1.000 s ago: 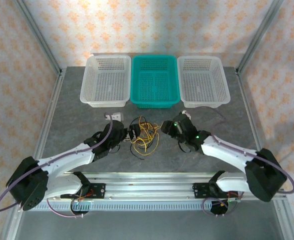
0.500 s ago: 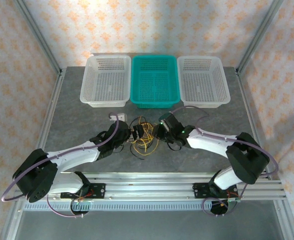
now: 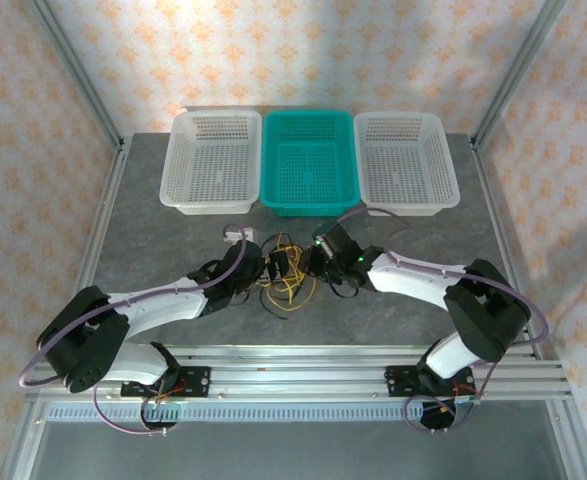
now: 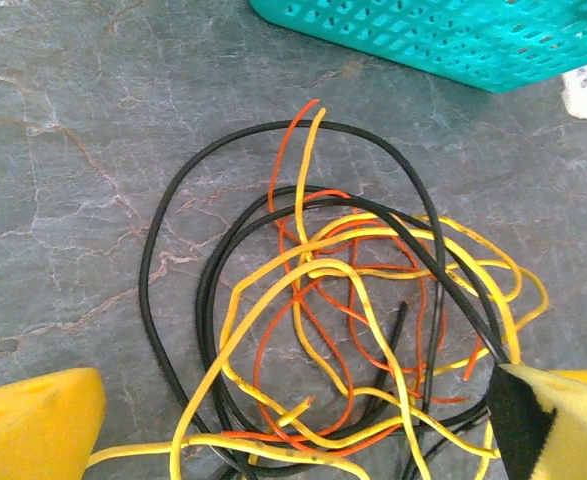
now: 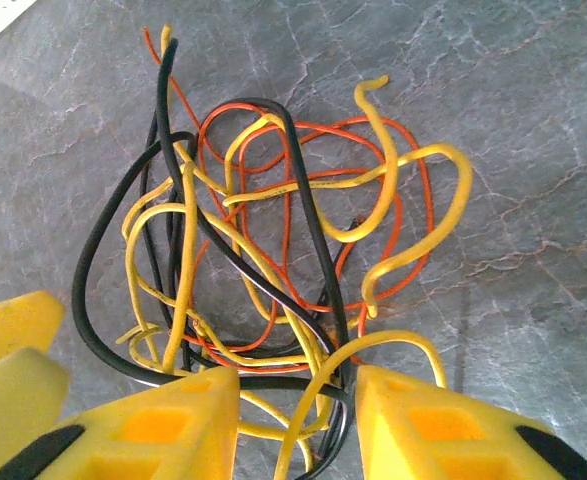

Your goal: Untangle the cables

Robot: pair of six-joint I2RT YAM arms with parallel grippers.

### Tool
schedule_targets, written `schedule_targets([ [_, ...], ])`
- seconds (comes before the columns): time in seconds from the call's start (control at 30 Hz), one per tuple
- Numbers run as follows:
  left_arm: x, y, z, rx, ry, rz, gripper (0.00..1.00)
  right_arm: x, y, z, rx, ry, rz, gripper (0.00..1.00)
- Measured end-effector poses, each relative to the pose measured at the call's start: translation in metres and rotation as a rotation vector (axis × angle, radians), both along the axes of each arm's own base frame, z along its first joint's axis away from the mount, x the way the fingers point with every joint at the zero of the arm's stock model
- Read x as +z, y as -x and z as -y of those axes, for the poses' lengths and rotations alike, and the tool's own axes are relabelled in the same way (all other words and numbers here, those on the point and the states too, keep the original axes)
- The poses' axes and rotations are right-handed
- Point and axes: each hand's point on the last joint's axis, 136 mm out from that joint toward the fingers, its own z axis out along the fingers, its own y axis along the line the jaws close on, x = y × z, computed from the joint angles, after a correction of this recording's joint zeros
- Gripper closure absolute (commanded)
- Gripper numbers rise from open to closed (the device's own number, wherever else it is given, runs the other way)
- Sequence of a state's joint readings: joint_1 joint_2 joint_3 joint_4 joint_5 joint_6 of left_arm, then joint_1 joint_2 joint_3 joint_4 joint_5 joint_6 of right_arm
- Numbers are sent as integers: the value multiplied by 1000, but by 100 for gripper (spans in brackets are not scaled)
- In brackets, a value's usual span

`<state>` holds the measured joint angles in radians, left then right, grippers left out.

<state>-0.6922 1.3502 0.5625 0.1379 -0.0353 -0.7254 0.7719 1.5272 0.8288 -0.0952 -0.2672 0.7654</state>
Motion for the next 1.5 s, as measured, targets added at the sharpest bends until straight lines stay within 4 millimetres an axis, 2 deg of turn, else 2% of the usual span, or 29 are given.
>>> schedule_targets([
  [0.13, -12, -1, -4, 16, -43, -29, 1, 1, -2, 0, 13, 19, 16, 52],
  [0.3, -20, -2, -2, 15, -64, -51, 1, 1, -3, 1, 22, 33, 23, 50],
  [0.43, -27, -2, -3, 16, -83, -72, 1, -5, -4, 3, 12, 53, 18, 51],
  [0.6, -34, -6, -8, 47, -140, -104, 2, -17, -5, 18, -33, 132, 5, 52],
  [0.93, -43, 1, -35, 132, -252, -142, 9, -27, -7, 49, -120, 270, 9, 60],
  [1.17, -46, 6, -48, 174, -285, -151, 12, -28, -16, 73, -195, 316, 12, 64],
  [1.23, -48, 8, -50, 174, -290, -156, 12, -23, -18, 81, -219, 318, 27, 64],
  [1.33, -47, 10, -51, 173, -285, -151, 13, -3, -21, 87, -211, 293, 98, 61],
  [1.4, -45, 10, -51, 171, -281, -145, 14, 19, -22, 80, -150, 240, 188, 55],
  [1.5, -45, 9, -50, 171, -276, -142, 14, 46, -22, 60, -5, 165, 298, 55],
])
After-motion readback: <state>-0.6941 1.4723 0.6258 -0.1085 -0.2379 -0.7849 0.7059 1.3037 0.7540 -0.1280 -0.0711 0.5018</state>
